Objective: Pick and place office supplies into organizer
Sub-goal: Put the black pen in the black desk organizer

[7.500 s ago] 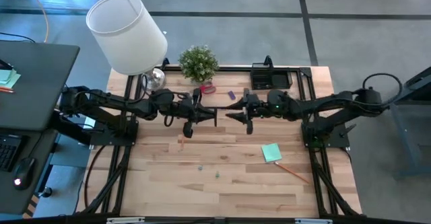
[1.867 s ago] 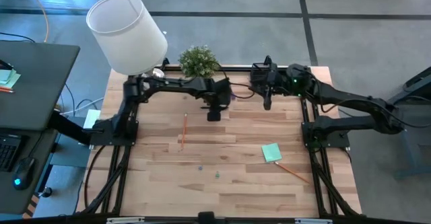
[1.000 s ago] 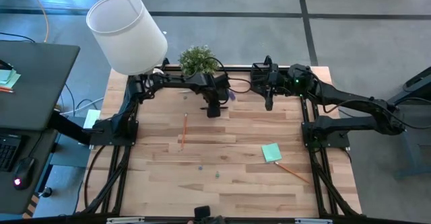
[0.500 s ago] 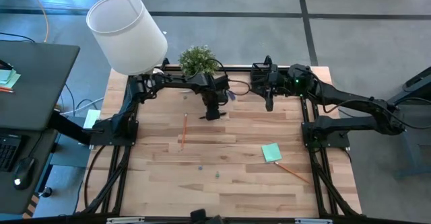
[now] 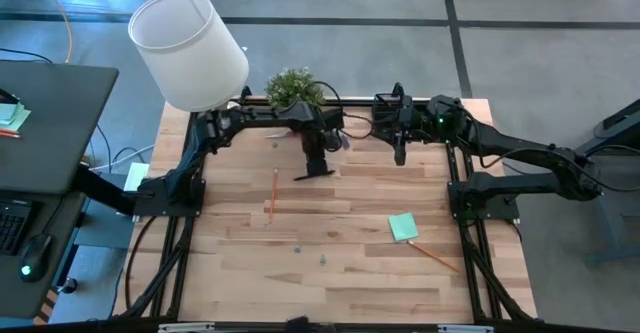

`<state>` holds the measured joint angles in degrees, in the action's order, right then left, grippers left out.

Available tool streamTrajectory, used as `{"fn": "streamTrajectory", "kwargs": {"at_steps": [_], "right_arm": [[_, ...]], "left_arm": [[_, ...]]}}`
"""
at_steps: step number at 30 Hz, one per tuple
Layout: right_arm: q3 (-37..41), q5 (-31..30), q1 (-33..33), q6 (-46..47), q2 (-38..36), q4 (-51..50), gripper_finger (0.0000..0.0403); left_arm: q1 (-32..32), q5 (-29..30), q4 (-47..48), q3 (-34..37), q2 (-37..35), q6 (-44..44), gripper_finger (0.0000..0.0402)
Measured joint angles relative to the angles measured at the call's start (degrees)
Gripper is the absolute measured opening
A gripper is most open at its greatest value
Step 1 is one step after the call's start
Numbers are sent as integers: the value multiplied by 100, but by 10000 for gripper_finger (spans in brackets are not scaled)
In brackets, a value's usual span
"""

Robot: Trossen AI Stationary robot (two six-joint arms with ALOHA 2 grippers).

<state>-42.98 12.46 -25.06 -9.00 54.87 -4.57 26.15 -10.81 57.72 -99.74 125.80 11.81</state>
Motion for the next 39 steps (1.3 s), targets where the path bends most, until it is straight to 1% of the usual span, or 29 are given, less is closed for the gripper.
{"fn": "streamTrajectory", "kwargs": {"at_steps": [2, 5, 7, 9, 13, 16, 19, 21, 23, 26, 28, 32, 33, 34, 37, 39], "right_arm": [[0, -2, 0, -2, 0, -40, 129], [0, -2, 0, 11, 2, -51, 129], [0, -2, 0, 48, 2, -64, 129], [0, -2, 0, 96, 2, -83, 129], [0, 5, 0, 102, 2, -86, 129], [0, 5, 0, 142, 2, -86, 129], [0, 5, -1, 136, 2, -86, 129], [0, 5, 0, 118, 2, -88, 129], [0, 5, 0, 114, 2, -86, 129], [0, 7, 0, 102, 2, -86, 129], [0, 7, 0, 101, 2, -89, 129], [0, 7, -1, 101, 2, -86, 129], [0, 7, 0, 101, 2, -86, 129], [0, 7, 0, 101, 2, -86, 129], [0, 4, 0, 101, 2, -104, 129], [1, -71, -2, 100, -11, -217, 129]], "left_arm": [[-152, 29, 168, -132, 22, -73, 3], [-374, -6, 162, -208, 3, -160, 4], [-499, 29, 183, -148, 4, -183, 14], [-599, 227, 197, -36, 50, -221, 37], [-599, 627, 113, 129, 83, -445, 108], [-505, 499, -56, 200, 79, -464, 157], [-497, 428, -177, 274, 82, -451, 186], [-518, 485, -242, 396, 108, -430, 191], [-531, 634, -422, 498, 94, -402, 184], [-522, 687, -502, 535, 85, -462, 153], [-522, 745, -515, 536, 85, -471, 120], [-516, 890, -526, 537, 90, -524, 33], [-516, 931, -525, 537, 88, -572, 19], [-522, 1010, -525, 535, 87, -630, 13], [-533, 1199, -517, 534, 80, -633, 25], [-535, 1365, -430, 507, 48, -622, 25]]}}
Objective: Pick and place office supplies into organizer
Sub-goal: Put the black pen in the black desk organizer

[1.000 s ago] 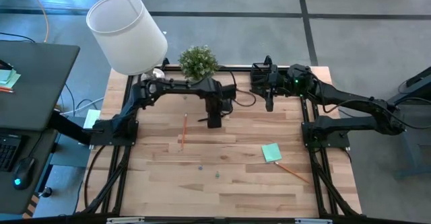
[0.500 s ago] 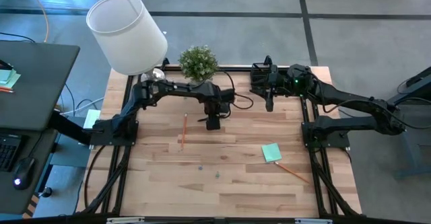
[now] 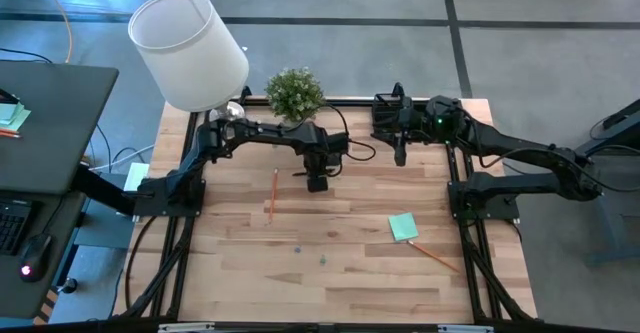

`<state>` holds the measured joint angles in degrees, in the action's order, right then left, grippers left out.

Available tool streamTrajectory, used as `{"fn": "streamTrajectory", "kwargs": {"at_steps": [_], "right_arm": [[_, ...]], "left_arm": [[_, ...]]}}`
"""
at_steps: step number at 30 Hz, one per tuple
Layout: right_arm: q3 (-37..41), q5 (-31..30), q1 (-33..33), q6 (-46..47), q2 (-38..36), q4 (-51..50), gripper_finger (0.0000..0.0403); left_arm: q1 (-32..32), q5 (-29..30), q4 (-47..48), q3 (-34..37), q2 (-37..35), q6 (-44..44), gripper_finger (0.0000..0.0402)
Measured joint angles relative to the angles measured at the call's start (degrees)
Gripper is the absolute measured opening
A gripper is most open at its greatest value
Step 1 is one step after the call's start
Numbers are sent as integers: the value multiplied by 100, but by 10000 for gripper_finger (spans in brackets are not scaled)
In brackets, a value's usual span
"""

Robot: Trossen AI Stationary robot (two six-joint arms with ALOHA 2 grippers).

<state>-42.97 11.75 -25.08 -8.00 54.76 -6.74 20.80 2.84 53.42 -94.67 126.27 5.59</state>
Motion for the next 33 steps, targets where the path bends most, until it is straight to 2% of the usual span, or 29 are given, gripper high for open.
{"fn": "streamTrajectory", "kwargs": {"at_steps": [4, 13, 20, 23, 26, 30, 33], "right_arm": [[4, -342, -4, -1, -137, -146, 129], [128, -974, -2, 151, -712, -172, 129], [752, -829, -13, 124, -1327, 638, 129], [1015, -457, -13, 195, -1493, 1057, 129], [1242, -25, -12, 468, -1508, 1732, 129], [1396, 655, 7, 740, -1269, 2277, 129], [1383, 962, 106, 794, -1005, 2396, 129]], "left_arm": [[43, 33, 38, -144, -357, 5, 6], [24, -761, -647, -213, -1706, 193, 5], [13, -1108, -1703, 155, -2670, 209, 3], [23, -1350, -2565, 606, -3100, 173, 3], [31, -1808, -3952, 1367, -3427, -48, 2], [19, -2304, -6006, 2344, -3595, -661, 4], [18, -2380, -7133, 2878, -3574, -1143, 2]]}}
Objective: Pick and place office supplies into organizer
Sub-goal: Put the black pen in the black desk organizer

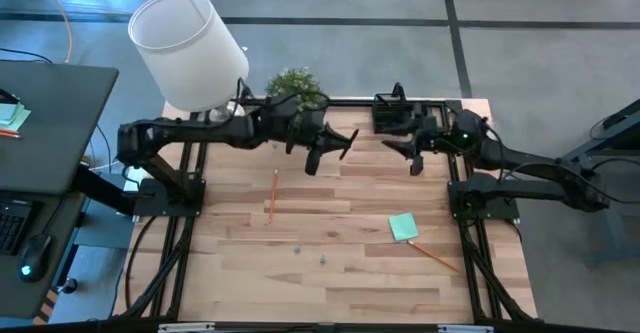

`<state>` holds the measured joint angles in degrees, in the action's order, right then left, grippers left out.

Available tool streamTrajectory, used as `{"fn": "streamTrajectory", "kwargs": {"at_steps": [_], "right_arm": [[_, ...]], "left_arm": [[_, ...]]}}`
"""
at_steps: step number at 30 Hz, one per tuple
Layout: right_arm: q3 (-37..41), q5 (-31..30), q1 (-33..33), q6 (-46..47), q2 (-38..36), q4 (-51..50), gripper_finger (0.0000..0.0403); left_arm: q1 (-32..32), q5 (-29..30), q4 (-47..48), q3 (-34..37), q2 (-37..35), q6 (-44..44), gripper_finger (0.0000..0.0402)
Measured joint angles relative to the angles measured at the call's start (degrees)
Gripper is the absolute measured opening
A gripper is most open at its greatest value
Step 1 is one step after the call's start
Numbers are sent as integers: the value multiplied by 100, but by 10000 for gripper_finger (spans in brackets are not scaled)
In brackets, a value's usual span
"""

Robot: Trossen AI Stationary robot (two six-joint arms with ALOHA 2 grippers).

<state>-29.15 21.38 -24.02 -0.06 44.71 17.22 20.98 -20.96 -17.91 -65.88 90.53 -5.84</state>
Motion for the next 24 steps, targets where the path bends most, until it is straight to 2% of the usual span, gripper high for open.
{"fn": "streamTrajectory", "kwargs": {"at_steps": [3, 6, 8, 13, 17, 21, 24], "right_arm": [[-2, 25, 133, -87, 325, 231, 129], [-2, 167, 243, -121, 697, 624, 129], [-2, 235, 311, -120, 941, 978, 129], [-2, -41, 337, 163, 1539, 1809, 129], [-16, 131, 344, 325, 2001, 2455, 129], [-334, 216, 350, 601, 2439, 2525, 129], [-562, 497, 403, 624, 2759, 2511, 129]], "left_arm": [[4, -17, -1008, 377, 34, -289, 2], [2, -78, -1601, 637, 45, -521, 4], [-1, -77, -1684, 687, 45, -538, 4], [-79, -94, -1748, 762, 45, -526, 4], [-166, -1, -1831, 765, 45, -408, 5], [-214, 138, -1876, 764, 43, -304, 5], [-265, 290, -1898, 762, 67, -221, 5]]}}
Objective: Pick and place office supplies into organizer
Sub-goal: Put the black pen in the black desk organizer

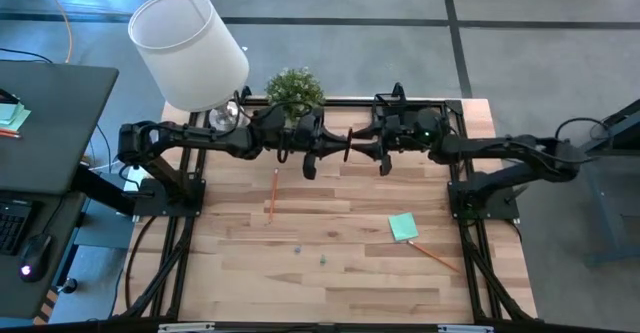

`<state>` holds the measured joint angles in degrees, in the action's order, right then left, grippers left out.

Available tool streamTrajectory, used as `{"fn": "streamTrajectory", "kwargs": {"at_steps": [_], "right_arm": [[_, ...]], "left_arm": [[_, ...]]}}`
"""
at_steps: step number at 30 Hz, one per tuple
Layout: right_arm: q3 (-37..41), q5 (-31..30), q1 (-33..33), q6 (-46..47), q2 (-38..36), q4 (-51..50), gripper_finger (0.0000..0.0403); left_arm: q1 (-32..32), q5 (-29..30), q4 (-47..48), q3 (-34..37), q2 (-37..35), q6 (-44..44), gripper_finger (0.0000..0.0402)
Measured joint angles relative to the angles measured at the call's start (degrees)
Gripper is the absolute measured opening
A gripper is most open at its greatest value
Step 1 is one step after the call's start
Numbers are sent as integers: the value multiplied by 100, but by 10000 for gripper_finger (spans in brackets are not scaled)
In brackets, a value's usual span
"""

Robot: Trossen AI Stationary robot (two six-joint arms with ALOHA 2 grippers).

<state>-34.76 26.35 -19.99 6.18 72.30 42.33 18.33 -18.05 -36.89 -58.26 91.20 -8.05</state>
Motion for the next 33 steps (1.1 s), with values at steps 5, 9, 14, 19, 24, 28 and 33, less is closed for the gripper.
{"fn": "streamTrajectory", "kwargs": {"at_steps": [5, 9, 14, 19, 24, 28, 33], "right_arm": [[-252, 608, 87, 2, 276, -121, 129], [-289, 529, 74, -14, 274, -180, 129], [-302, 653, 50, -240, 220, -547, 129], [-310, 1047, -264, -354, 214, -1087, 129], [-310, 1735, -528, -314, 214, -1158, 129], [-310, 2555, -619, -356, 212, -1487, 129], [-308, 2765, -594, -624, 212, -1512, 129]], "left_arm": [[-22, -65, 81, 0, 46, 79, 5], [-7, -75, 42, -2, 76, 122, 5], [-83, -48, 174, -4, 87, 283, 5], [-62, -127, 369, -2, 87, 378, 5], [-68, -170, 719, 0, 89, 651, 5], [-66, -170, 785, 0, 85, 638, 5], [-70, -170, 758, 0, 85, 642, 5]]}}
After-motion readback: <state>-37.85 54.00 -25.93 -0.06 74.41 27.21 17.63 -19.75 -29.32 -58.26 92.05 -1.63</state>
